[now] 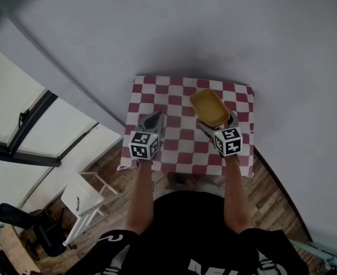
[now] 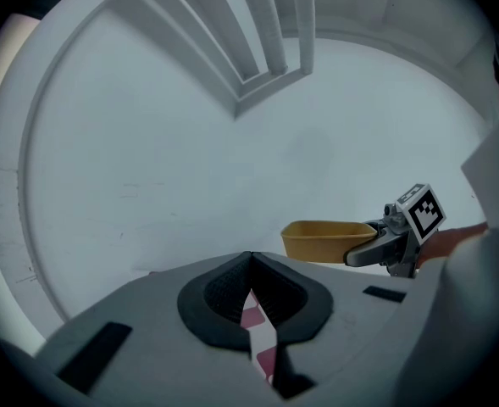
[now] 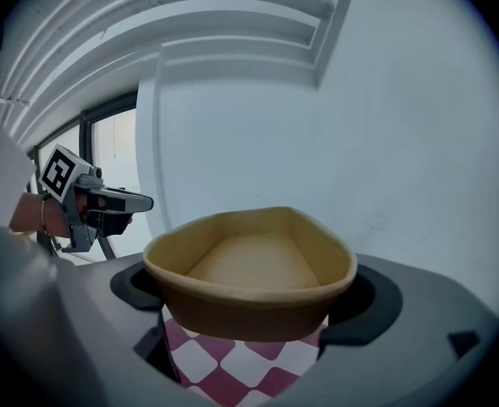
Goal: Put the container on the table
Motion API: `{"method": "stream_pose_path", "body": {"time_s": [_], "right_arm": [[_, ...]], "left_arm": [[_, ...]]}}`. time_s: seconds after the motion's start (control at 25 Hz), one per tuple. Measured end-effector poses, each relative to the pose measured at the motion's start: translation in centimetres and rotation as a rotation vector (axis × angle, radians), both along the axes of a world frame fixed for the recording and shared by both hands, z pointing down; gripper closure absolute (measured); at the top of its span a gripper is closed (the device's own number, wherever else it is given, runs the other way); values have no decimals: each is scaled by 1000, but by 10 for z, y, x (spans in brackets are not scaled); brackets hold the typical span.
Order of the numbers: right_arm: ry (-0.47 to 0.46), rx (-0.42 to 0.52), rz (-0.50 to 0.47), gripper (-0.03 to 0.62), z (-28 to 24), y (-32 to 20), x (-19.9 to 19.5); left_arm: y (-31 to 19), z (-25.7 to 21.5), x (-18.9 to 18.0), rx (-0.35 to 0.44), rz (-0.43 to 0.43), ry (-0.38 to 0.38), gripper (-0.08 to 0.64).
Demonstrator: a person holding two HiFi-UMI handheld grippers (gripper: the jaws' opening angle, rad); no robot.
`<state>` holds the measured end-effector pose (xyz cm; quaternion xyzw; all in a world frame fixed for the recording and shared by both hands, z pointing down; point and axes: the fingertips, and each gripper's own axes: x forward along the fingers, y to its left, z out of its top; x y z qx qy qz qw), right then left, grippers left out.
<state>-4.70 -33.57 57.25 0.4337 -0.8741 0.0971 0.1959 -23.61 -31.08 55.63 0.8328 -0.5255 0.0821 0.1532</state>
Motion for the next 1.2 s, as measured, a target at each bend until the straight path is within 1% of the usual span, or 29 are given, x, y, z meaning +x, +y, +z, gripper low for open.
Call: {"method": "stream_pose_path", "body": {"time_s": [0.24,0.52,0.88,1.2], "right_arm": [[2,0,-5,34,0,-9,0],[-2,6,-51,34,-7,-33,-3],[-3,5,-99,34,-9,-64,8],[-17,-3,-111,34,-5,-77,25]], "left_arm": [[-7,-2,-1,6,-7,6,535],[-23,-7,-6,8,-58,1,535],[-46,-10,12,7,-97,-6,535],[-60,-14,35,14,-97,-11,535]]}}
